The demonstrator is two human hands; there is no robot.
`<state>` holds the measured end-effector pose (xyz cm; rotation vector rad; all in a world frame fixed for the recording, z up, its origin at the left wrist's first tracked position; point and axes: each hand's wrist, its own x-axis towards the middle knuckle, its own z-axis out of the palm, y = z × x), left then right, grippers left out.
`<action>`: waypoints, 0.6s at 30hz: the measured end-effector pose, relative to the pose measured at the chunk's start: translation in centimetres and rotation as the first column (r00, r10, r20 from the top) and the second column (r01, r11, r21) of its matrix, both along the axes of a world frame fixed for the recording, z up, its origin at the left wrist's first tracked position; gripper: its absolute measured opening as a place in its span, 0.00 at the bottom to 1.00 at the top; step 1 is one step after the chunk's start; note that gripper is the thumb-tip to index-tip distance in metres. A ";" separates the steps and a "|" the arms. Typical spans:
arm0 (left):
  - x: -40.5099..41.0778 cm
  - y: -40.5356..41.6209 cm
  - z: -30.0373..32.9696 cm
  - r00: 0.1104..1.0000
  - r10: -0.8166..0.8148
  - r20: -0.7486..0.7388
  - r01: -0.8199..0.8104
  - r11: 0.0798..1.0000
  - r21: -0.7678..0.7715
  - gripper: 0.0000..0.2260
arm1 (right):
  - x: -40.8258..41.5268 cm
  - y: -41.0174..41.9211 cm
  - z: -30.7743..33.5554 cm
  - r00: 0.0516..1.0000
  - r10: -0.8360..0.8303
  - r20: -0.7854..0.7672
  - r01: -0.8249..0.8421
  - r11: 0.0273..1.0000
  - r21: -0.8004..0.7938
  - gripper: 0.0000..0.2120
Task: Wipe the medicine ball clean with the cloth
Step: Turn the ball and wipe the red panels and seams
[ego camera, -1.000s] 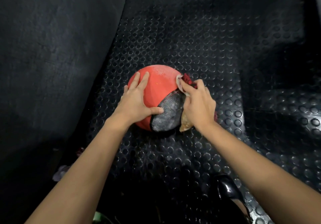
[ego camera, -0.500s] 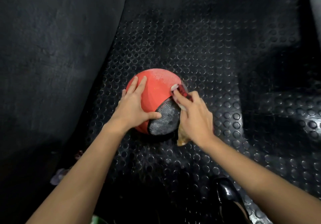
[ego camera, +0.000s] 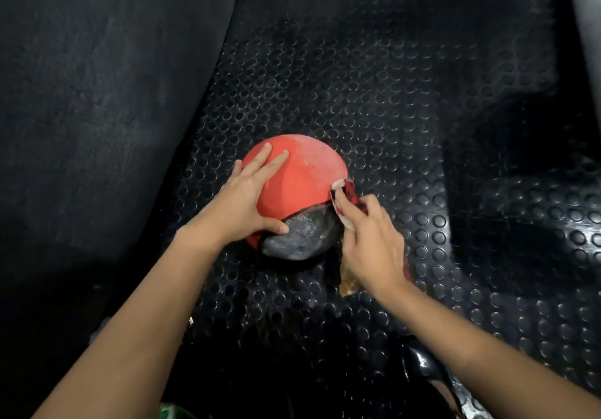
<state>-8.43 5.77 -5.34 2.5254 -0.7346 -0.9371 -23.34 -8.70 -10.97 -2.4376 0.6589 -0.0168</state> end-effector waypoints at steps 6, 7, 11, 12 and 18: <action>-1.2 -1.8 0.6 0.996 0.010 0.091 -0.029 0.976 0.217 0.50 | -0.2 -0.7 1.0 0.992 -0.085 0.093 0.073 0.990 0.123 0.22; -1.3 -1.8 0.6 0.995 0.006 0.095 -0.029 0.972 0.234 0.50 | 0.4 -0.9 1.2 0.991 -0.056 0.126 0.042 0.993 0.109 0.21; -1.6 -1.4 0.3 0.995 -0.035 0.090 0.011 0.966 0.259 0.55 | 3.6 -1.7 1.2 0.982 0.135 0.134 -0.135 0.991 -0.012 0.20; -1.6 -1.4 0.3 0.994 -0.047 0.098 0.018 0.962 0.273 0.57 | 4.1 -1.7 1.2 0.983 0.149 0.111 -0.145 0.988 -0.047 0.20; -1.6 -1.7 0.3 0.994 -0.001 0.114 -0.026 0.970 0.242 0.59 | 0.9 0.7 0.5 0.928 0.316 0.195 -0.251 0.921 -0.297 0.22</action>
